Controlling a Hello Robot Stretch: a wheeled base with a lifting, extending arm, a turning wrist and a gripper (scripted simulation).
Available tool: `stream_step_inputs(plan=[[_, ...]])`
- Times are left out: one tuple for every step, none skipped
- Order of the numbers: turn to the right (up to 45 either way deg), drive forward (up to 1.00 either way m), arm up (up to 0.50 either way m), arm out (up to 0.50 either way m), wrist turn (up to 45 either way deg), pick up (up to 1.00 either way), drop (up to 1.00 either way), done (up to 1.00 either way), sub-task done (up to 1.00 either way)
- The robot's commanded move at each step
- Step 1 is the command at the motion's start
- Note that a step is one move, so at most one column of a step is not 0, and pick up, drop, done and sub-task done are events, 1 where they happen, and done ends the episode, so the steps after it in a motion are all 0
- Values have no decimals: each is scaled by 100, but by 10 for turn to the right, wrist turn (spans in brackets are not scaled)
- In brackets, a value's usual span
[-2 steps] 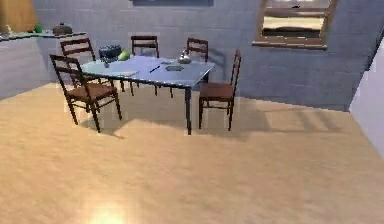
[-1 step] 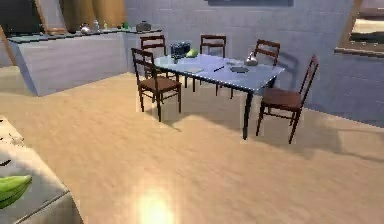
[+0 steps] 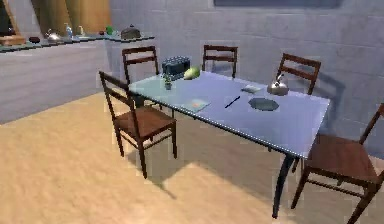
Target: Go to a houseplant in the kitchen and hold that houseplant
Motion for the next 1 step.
stream_step_inputs(plan=[[0,95,0,0,0,0,0,0,0]])
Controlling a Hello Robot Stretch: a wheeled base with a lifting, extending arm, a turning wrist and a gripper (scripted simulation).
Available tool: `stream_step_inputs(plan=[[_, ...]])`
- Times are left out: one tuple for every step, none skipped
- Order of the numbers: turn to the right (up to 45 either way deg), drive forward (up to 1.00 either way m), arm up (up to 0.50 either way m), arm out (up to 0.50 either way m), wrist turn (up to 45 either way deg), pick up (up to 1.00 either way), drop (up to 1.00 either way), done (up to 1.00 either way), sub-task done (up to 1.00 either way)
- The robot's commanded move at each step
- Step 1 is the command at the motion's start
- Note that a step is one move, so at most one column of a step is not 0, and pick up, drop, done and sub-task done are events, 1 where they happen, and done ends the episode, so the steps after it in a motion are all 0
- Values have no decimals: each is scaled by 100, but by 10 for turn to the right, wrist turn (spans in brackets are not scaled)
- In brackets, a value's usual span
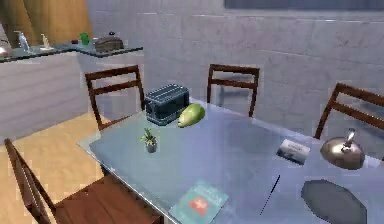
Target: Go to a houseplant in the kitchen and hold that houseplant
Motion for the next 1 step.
stream_step_inputs(plan=[[-450,0,0,0,0,0,0,0,0]])
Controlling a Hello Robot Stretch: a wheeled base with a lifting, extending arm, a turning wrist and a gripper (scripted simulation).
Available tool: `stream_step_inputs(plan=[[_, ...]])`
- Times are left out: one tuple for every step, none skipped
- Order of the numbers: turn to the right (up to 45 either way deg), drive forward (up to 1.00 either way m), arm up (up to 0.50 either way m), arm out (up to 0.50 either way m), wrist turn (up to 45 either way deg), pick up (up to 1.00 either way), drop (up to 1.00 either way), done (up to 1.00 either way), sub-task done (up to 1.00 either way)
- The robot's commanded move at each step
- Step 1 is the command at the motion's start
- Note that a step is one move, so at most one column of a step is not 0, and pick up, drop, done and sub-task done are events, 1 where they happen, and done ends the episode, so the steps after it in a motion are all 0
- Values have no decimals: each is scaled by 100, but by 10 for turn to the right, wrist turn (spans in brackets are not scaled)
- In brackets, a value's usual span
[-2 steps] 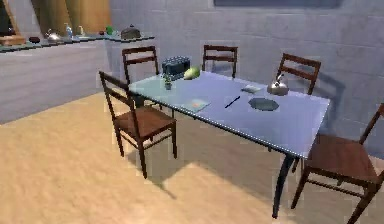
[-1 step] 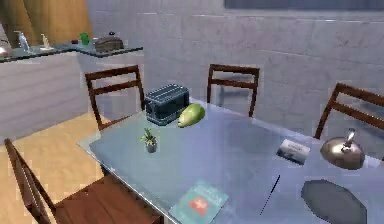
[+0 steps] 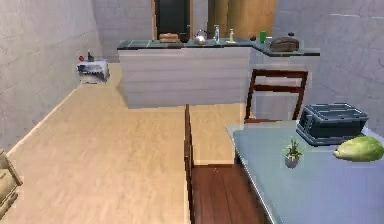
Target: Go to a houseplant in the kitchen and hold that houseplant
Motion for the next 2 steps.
stream_step_inputs(plan=[[-450,0,0,0,0,0,0,0,0],[-120,0,0,0,0,0,0,0,0]])
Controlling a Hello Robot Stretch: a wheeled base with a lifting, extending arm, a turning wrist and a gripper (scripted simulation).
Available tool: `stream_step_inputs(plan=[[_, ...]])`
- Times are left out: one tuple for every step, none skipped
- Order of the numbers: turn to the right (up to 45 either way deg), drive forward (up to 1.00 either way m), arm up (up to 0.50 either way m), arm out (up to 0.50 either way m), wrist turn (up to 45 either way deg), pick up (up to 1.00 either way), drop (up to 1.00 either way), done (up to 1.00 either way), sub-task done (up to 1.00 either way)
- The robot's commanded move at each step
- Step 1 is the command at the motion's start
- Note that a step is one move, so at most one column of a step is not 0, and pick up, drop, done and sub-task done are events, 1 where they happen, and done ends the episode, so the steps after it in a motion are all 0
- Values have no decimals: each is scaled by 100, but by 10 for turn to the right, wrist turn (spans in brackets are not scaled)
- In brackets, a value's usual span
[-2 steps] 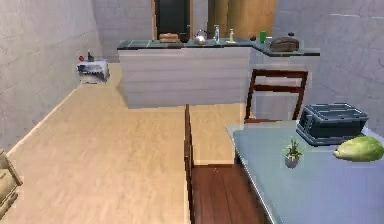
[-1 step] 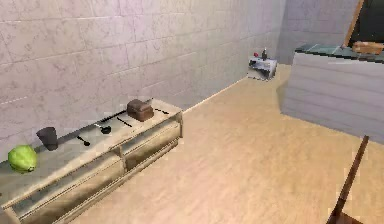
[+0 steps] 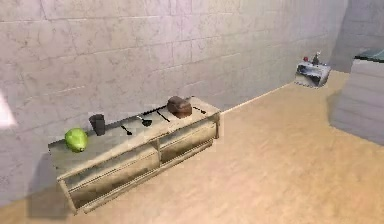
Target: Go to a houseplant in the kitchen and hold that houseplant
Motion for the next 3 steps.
stream_step_inputs(plan=[[450,0,0,0,0,0,0,0,0],[210,0,0,0,0,0,0,0,0],[0,35,0,0,0,0,0,0,0]])
